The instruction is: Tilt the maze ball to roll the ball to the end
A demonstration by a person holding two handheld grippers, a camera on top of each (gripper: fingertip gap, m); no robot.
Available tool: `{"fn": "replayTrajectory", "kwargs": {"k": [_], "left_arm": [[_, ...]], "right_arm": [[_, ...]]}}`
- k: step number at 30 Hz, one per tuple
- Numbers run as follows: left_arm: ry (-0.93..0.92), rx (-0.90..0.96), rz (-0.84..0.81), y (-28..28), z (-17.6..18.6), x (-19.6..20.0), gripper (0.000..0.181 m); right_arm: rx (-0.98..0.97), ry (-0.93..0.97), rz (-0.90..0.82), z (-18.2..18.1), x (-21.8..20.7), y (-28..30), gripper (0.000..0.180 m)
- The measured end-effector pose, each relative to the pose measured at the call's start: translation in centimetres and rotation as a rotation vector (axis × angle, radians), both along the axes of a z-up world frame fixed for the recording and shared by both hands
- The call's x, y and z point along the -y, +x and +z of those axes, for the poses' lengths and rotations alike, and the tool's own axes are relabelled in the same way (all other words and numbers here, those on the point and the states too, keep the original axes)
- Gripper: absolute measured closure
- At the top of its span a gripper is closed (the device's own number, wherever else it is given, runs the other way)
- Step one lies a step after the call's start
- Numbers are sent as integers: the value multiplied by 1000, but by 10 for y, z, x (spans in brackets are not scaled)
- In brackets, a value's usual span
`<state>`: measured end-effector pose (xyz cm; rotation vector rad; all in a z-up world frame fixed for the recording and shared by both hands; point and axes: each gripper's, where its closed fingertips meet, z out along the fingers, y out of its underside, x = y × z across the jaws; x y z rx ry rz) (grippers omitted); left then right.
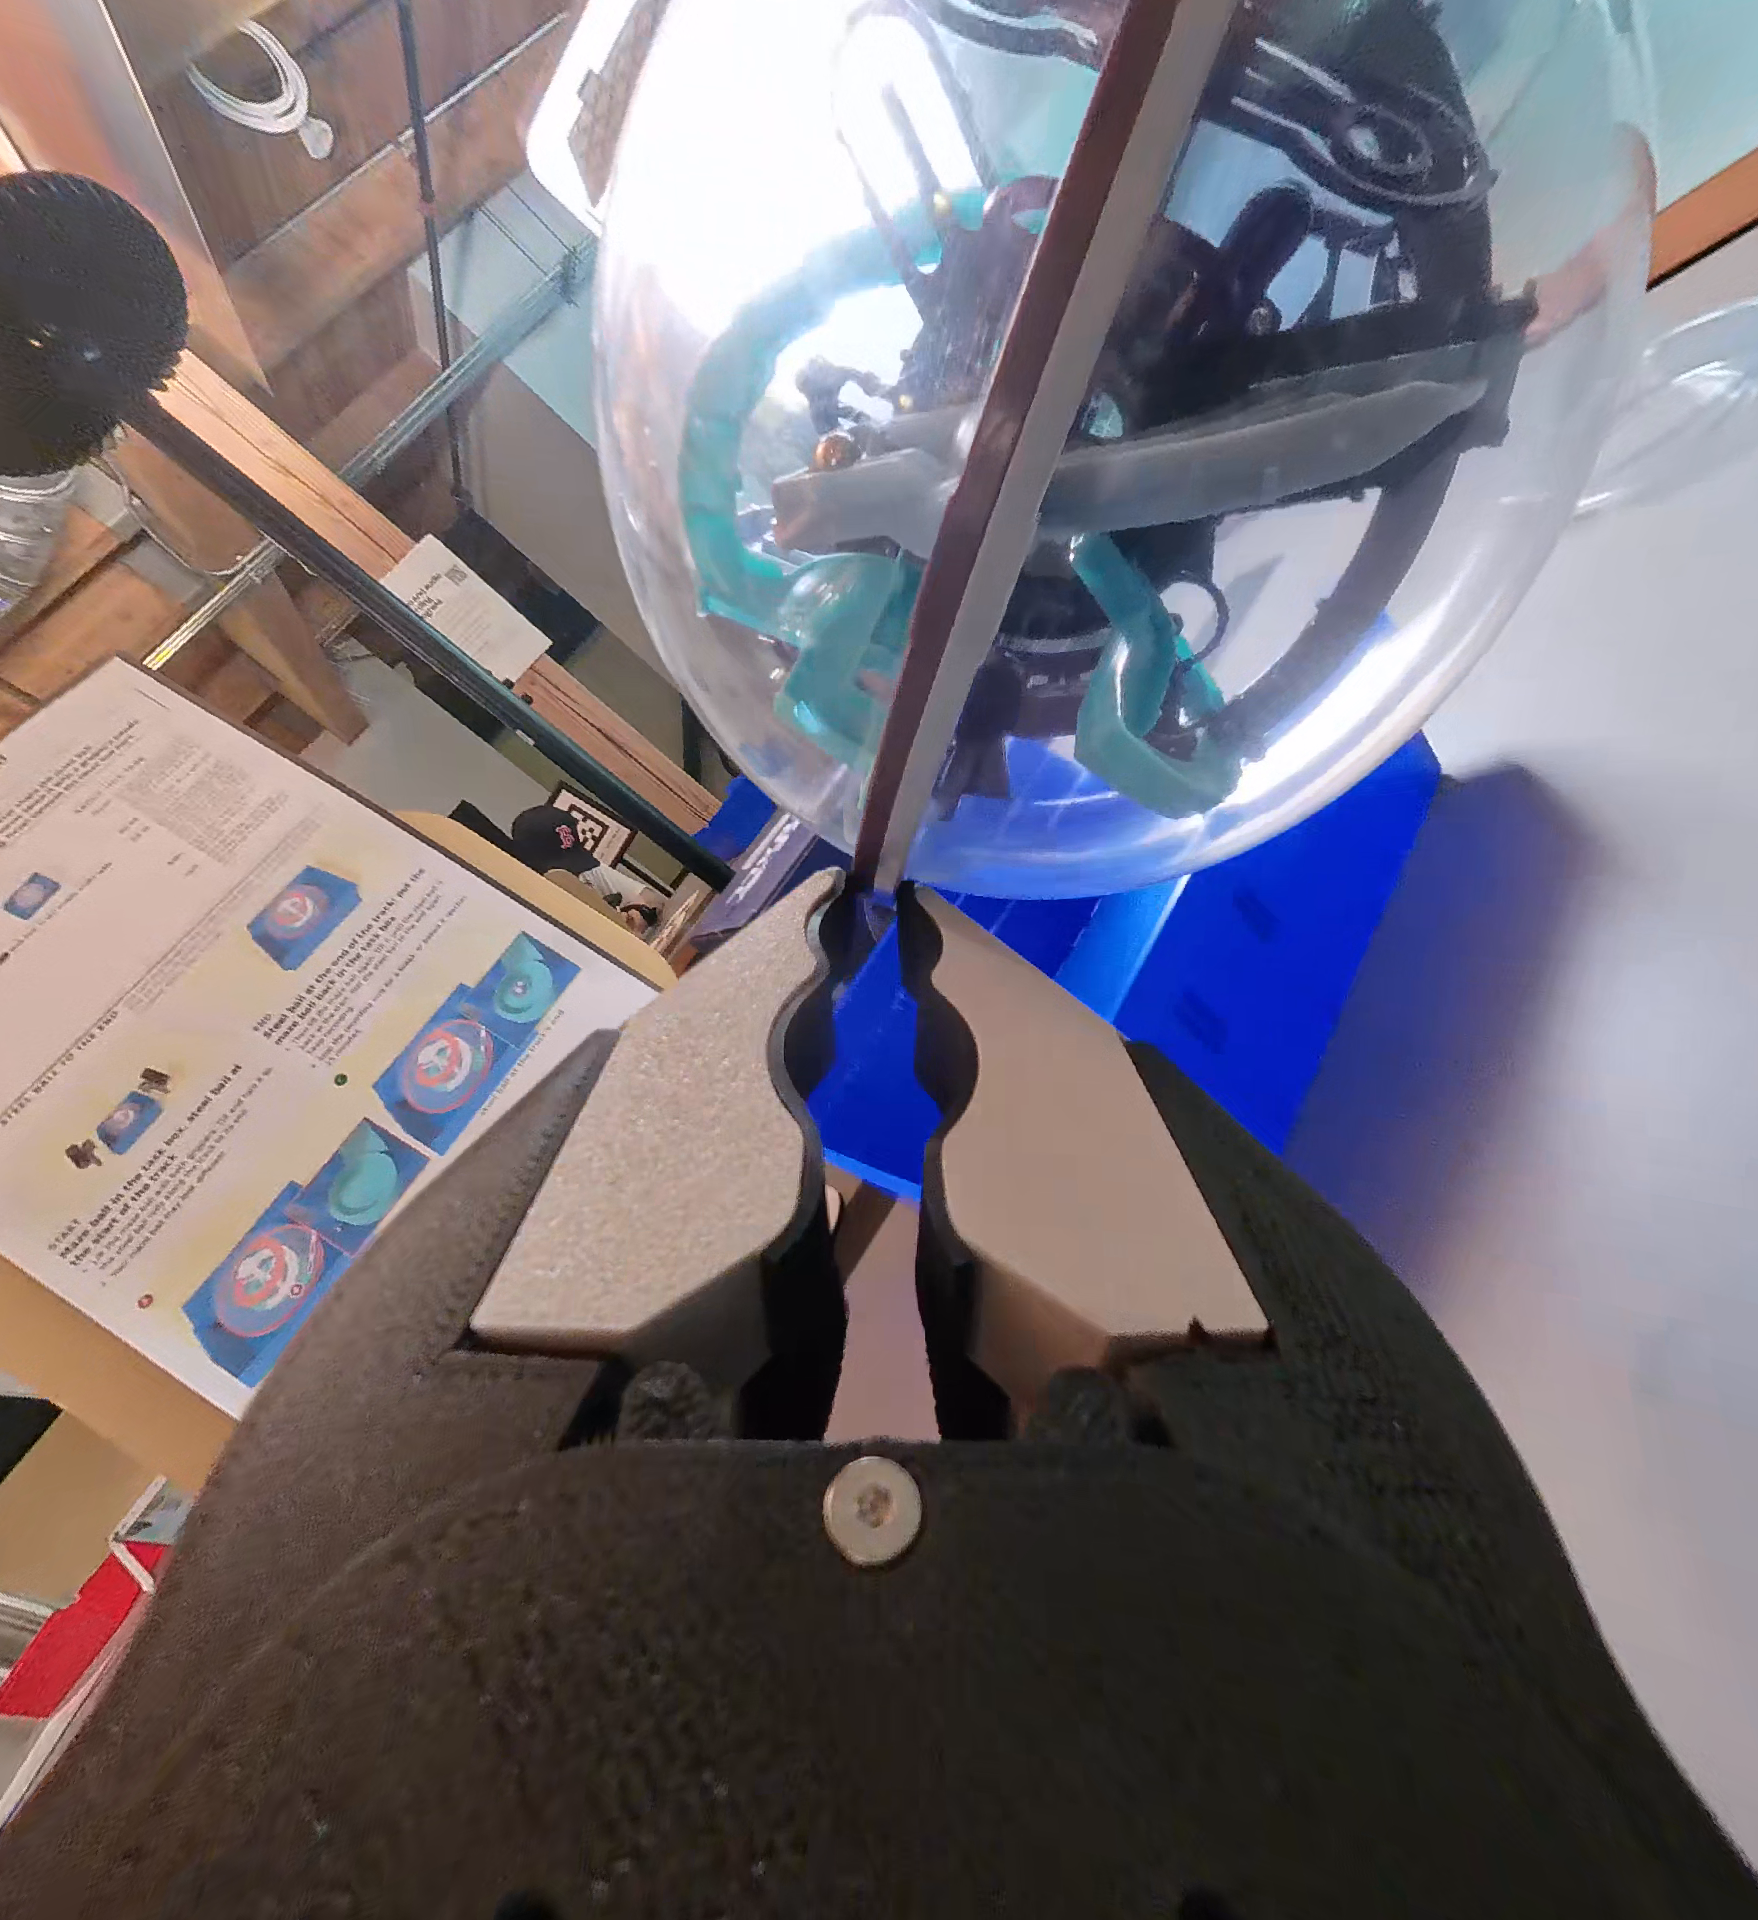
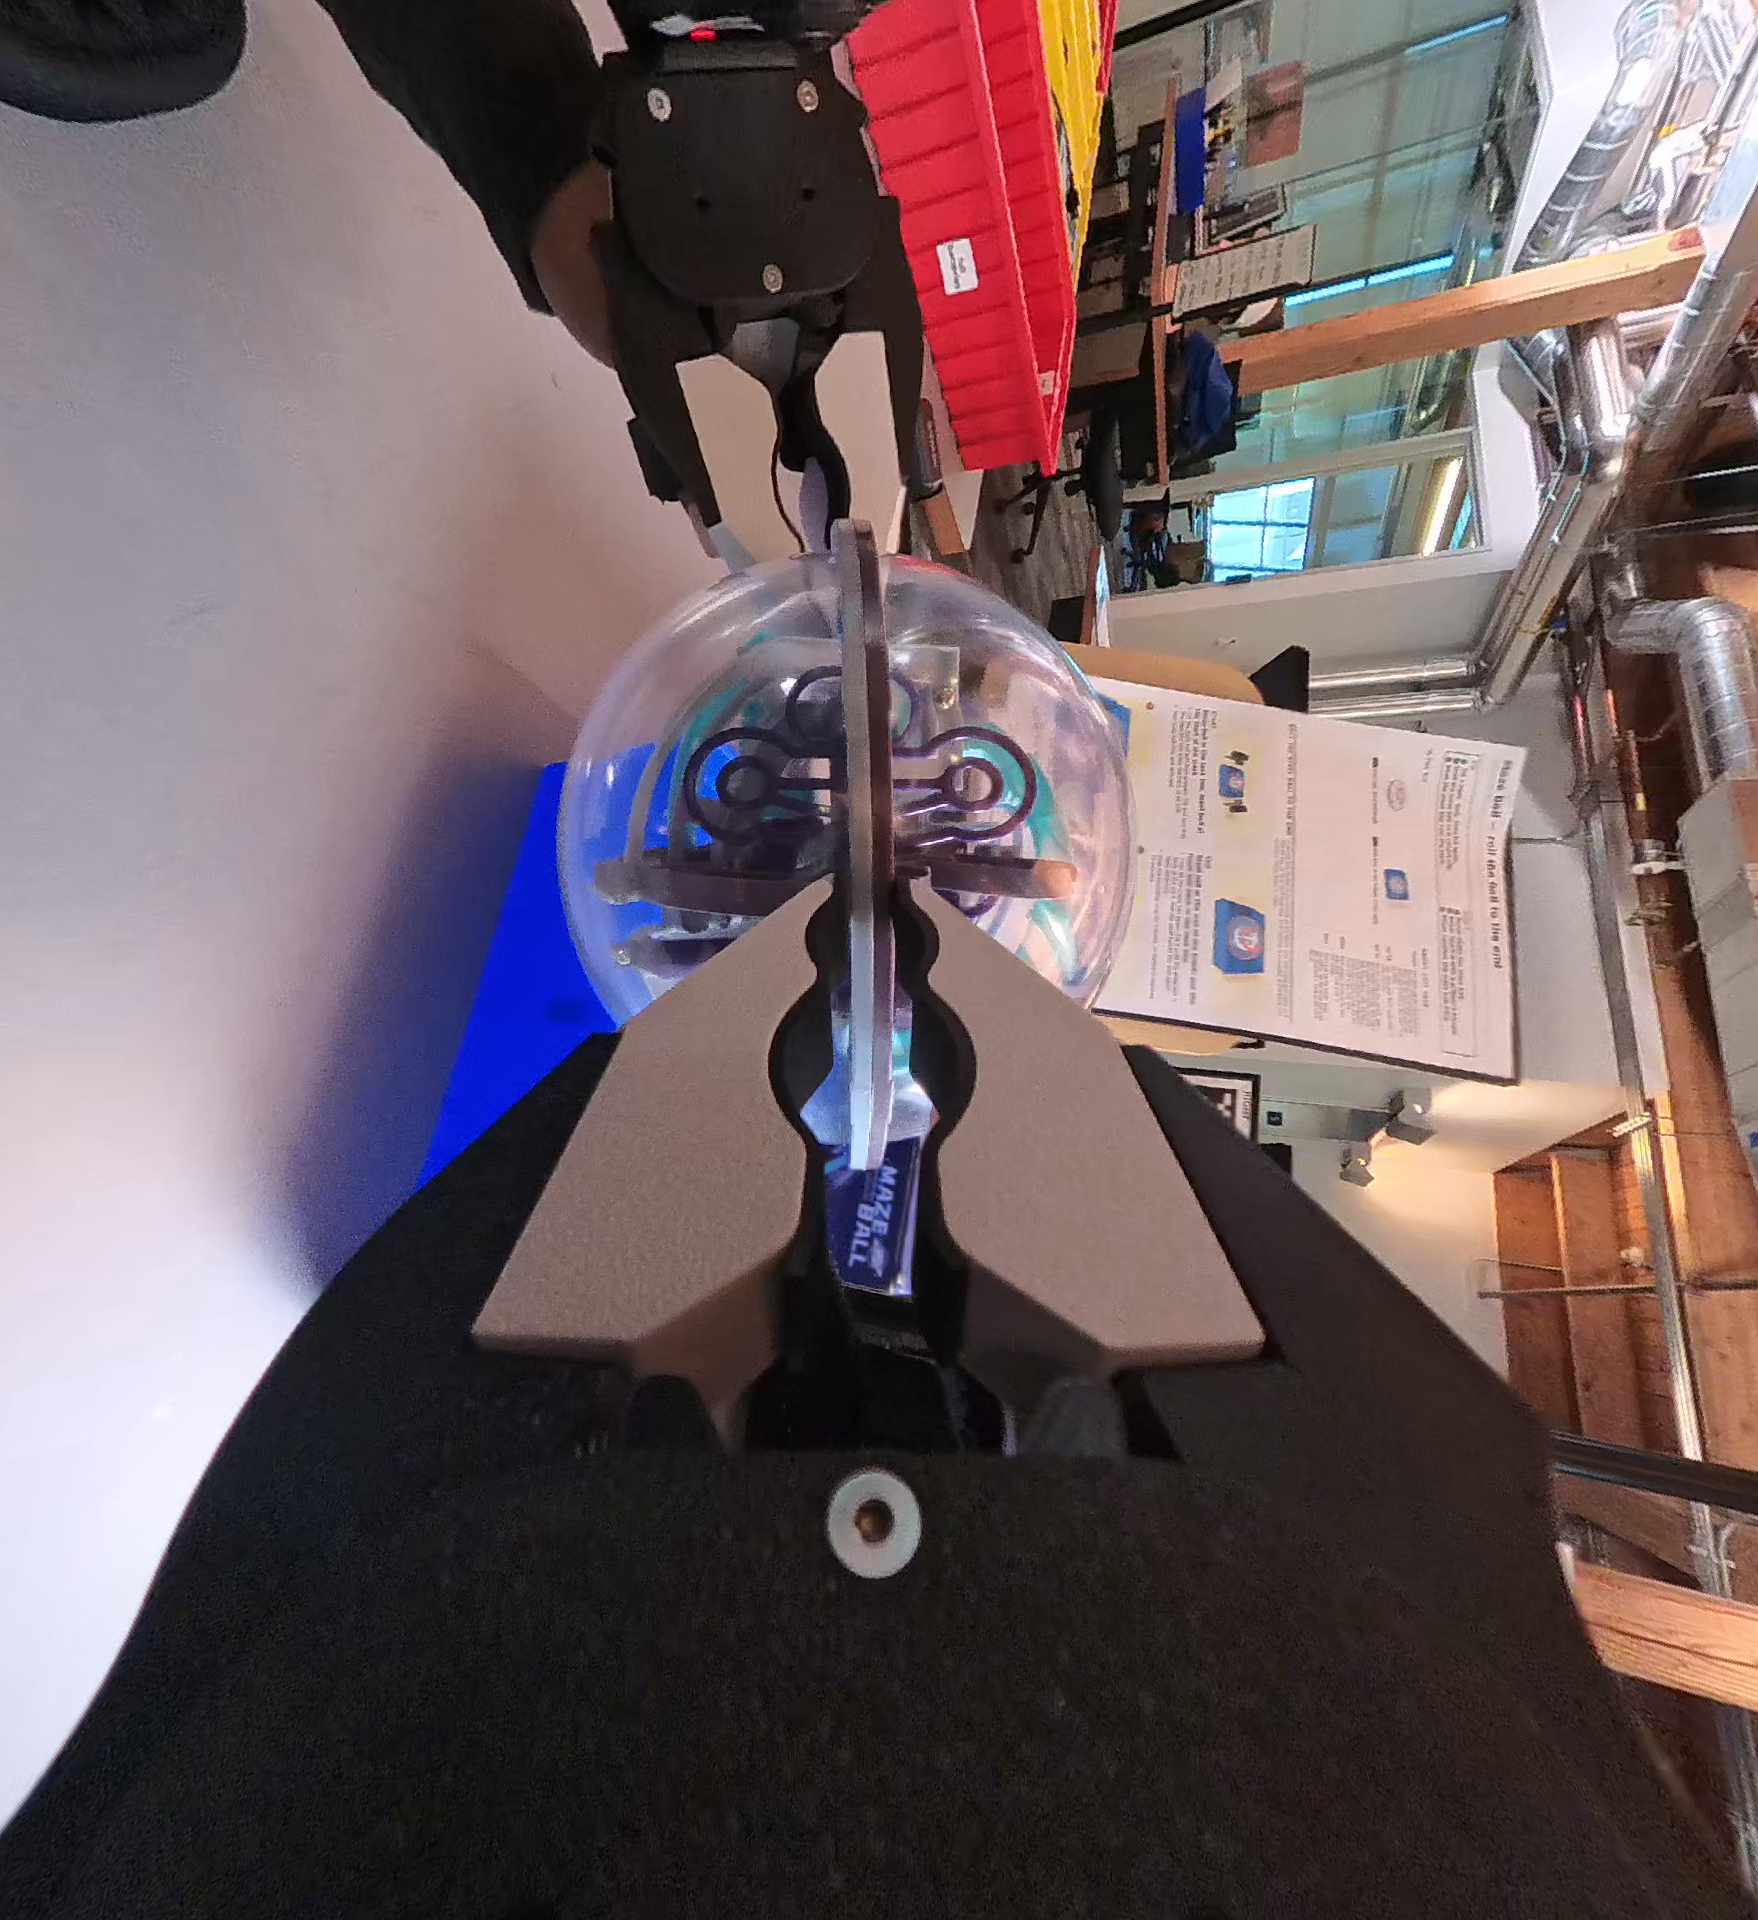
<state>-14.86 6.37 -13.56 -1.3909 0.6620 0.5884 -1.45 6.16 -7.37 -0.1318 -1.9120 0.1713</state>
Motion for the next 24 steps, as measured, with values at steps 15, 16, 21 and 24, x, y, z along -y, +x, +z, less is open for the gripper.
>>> {"fn": "replayTrajectory", "kwargs": {"k": [15, 16, 21, 24], "left_arm": [[103, 252, -106, 22, 33, -35, 174], [104, 264, -113, 24, 33, -37, 174], [90, 302, -132, 26, 34, -40, 174], [4, 295, -208, 28, 40, -36, 174]], "right_arm": [[119, 97, -79, 75, -10, -9, 173], [133, 97, -86, 77, -11, -9, 173], [145, 60, -105, 85, -16, -14, 173], [65, -121, -115, 98, -15, -18, 173]]}}
